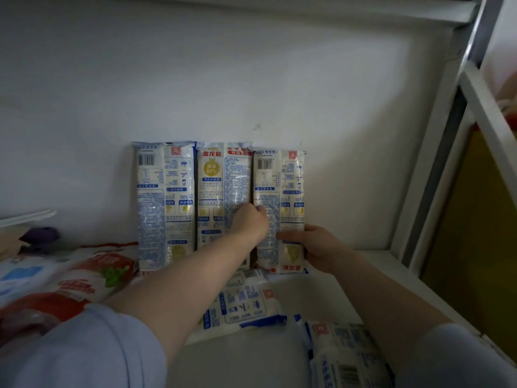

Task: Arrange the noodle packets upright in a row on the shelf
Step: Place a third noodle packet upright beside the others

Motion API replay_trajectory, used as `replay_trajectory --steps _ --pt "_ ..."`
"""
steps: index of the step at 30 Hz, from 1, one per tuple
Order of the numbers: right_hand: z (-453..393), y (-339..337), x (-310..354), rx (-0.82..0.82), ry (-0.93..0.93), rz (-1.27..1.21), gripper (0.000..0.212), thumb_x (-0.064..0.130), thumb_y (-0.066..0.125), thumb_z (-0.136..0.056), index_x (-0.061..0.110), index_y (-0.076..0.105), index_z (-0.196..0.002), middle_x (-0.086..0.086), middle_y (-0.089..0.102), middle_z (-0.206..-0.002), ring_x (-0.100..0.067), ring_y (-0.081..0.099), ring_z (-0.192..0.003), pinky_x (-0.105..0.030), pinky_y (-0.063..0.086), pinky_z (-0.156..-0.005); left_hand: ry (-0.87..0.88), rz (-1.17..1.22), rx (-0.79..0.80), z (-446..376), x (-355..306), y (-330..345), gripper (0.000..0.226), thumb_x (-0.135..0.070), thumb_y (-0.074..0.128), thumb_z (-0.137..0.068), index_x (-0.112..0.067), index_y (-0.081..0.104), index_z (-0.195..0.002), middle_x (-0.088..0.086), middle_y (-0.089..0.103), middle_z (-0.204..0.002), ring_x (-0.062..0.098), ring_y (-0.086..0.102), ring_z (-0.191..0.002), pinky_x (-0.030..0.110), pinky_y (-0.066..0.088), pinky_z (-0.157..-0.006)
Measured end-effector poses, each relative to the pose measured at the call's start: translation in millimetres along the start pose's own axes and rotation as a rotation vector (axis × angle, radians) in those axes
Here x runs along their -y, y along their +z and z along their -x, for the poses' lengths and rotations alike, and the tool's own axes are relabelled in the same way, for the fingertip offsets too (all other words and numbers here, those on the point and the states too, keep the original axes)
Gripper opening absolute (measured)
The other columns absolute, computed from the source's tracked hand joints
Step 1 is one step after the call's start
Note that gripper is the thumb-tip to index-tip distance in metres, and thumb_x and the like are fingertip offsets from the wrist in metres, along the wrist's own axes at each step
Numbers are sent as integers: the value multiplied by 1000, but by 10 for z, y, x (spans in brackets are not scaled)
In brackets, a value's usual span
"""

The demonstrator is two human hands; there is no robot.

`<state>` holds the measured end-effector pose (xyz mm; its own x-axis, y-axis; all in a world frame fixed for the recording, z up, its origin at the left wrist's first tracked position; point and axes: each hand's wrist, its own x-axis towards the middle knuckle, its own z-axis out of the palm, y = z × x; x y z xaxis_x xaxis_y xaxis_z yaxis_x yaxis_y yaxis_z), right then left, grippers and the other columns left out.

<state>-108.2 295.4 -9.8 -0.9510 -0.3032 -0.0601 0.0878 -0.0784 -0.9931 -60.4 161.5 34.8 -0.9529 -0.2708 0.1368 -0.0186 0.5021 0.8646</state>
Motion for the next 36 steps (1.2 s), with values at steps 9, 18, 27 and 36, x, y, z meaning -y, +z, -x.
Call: replay_trajectory --steps 9,18,27,36 --pt "20 5 -94 -21 23 -96 32 -2 68 -81 5 65 -112 -15 69 -108 -26 67 -87 -35 55 -68 -40 -42 58 49 75 92 37 -17 31 -103 7 48 -126 8 51 -82 18 50 -73 22 30 -47" --pt "-2 -4 -119 -25 32 -92 26 0 69 -81 9 67 -105 -15 69 -110 -28 68 -92 -37 56 -73 -58 -102 39 11 123 139 31 -14 34 -101 4 53 -117 4 47 -76 12 45 -64 21 31 -48" --pt "36 -5 -97 -105 7 34 40 5 76 -76 2 66 -115 -15 71 -110 -29 68 -96 -39 56 -81 -56 -94 9 55 105 142 32 -11 33 -101 5 51 -123 14 57 -99 25 57 -92 24 40 -60" --pt "236 -12 51 -209 -97 545 19 19 79 -76 7 72 -89 -6 67 -84 -9 60 -63 -21 51 -61 -59 -228 47 198 139 97 33 -14 44 -98 6 53 -122 19 58 -122 30 59 -108 27 44 -71"
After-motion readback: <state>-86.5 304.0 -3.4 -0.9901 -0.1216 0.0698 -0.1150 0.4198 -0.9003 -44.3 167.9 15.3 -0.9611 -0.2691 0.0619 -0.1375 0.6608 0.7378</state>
